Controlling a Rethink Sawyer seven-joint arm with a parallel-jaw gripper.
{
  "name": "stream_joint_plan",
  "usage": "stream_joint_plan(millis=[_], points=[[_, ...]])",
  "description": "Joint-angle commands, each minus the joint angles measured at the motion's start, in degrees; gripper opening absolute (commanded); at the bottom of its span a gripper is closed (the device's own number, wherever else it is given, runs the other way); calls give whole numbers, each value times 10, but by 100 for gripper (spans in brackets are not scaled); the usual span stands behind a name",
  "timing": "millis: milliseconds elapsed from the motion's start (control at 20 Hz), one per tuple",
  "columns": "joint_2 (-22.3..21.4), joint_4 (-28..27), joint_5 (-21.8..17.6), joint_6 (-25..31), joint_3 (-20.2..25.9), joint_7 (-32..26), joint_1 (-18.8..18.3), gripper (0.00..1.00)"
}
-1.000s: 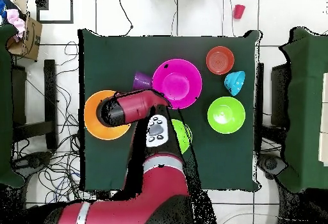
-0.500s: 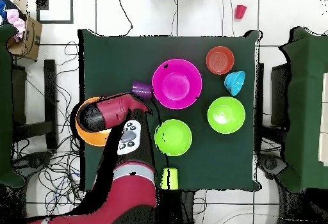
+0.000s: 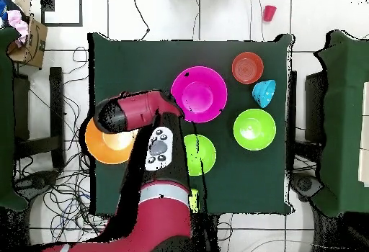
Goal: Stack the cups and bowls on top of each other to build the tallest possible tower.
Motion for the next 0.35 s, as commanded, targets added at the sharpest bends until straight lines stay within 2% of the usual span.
stream_joint_plan(millis=[50,350], points=[[12,-53,-2,73,33,-26,-17,100],[14,-53,-9,67,33,-25,-16,100]])
